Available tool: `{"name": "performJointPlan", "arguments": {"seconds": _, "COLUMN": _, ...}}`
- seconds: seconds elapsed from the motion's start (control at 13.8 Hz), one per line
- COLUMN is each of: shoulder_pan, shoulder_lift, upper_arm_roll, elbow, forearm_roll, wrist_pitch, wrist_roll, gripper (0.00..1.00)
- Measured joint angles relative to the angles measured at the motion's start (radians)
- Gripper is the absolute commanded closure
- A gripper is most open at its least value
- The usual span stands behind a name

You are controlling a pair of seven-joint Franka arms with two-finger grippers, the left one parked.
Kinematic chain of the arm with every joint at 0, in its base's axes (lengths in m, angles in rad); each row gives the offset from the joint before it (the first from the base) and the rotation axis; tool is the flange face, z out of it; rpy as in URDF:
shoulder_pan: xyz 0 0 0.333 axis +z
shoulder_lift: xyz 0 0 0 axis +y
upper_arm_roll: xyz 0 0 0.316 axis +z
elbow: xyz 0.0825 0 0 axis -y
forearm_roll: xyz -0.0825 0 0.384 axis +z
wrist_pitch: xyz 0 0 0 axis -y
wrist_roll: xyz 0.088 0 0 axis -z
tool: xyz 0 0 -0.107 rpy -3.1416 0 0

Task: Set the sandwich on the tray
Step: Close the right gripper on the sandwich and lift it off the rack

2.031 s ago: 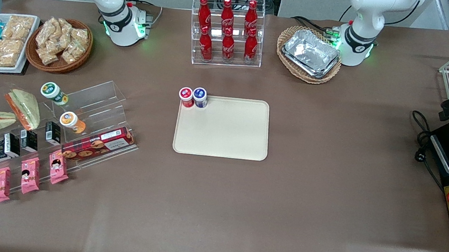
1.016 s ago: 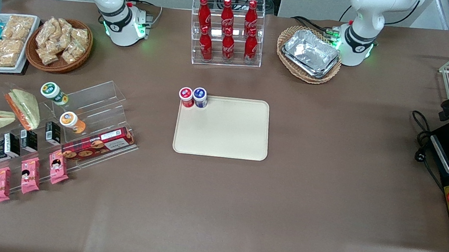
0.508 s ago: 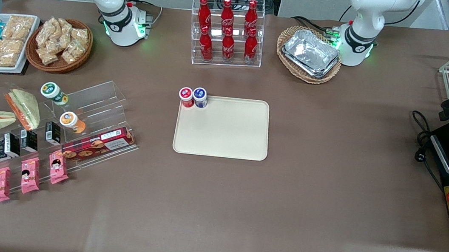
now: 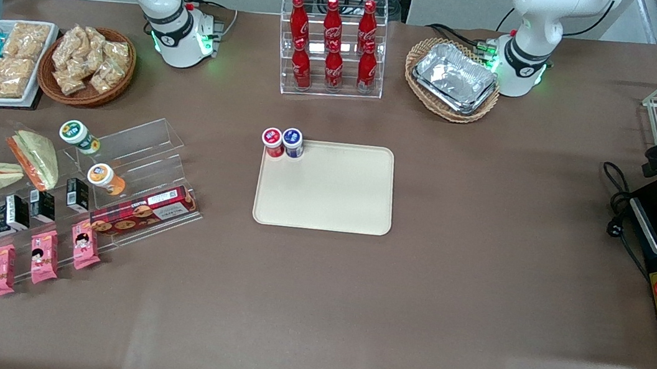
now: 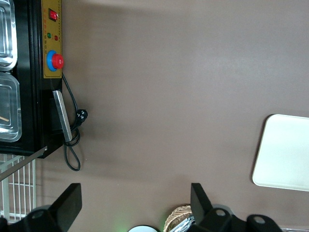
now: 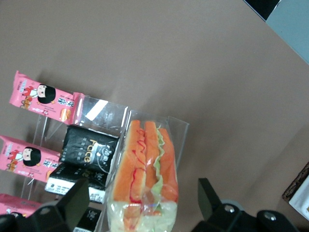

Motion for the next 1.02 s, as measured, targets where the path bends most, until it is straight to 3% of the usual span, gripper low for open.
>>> {"name": "performJointPlan", "arguments": {"seconds": 0.22, "shoulder_pan": 0.0, "shoulder_lift": 0.001, "upper_arm_roll": 0.001, "elbow": -0.011, "forearm_roll": 0.028, "wrist_pitch": 0.014, "wrist_roll": -0.002, "gripper": 0.03}}
{"name": "performJointPlan", "arguments": {"seconds": 0.51, "shoulder_pan": 0.0, "shoulder_lift": 0.005, "upper_arm_roll": 0.003, "elbow": -0.021, "forearm_roll": 0.049, "wrist_pitch": 0.038, "wrist_roll": -0.024, "gripper": 0.18}}
{"name": "performJointPlan", "arguments": {"seconds": 0.8, "shoulder_pan": 0.0, "shoulder_lift": 0.018, "upper_arm_roll": 0.002, "elbow": -0.037, "forearm_roll": 0.093, "wrist_pitch": 0.055, "wrist_roll": -0.085, "gripper": 0.62}}
{"name": "performJointPlan", "arguments": {"seconds": 1.02, "shoulder_pan": 0.003, "shoulder_lift": 0.013, "upper_arm_roll": 0.003, "elbow": -0.033, "forearm_roll": 0.095, "wrist_pitch": 0.051, "wrist_roll": -0.119, "gripper": 0.68}}
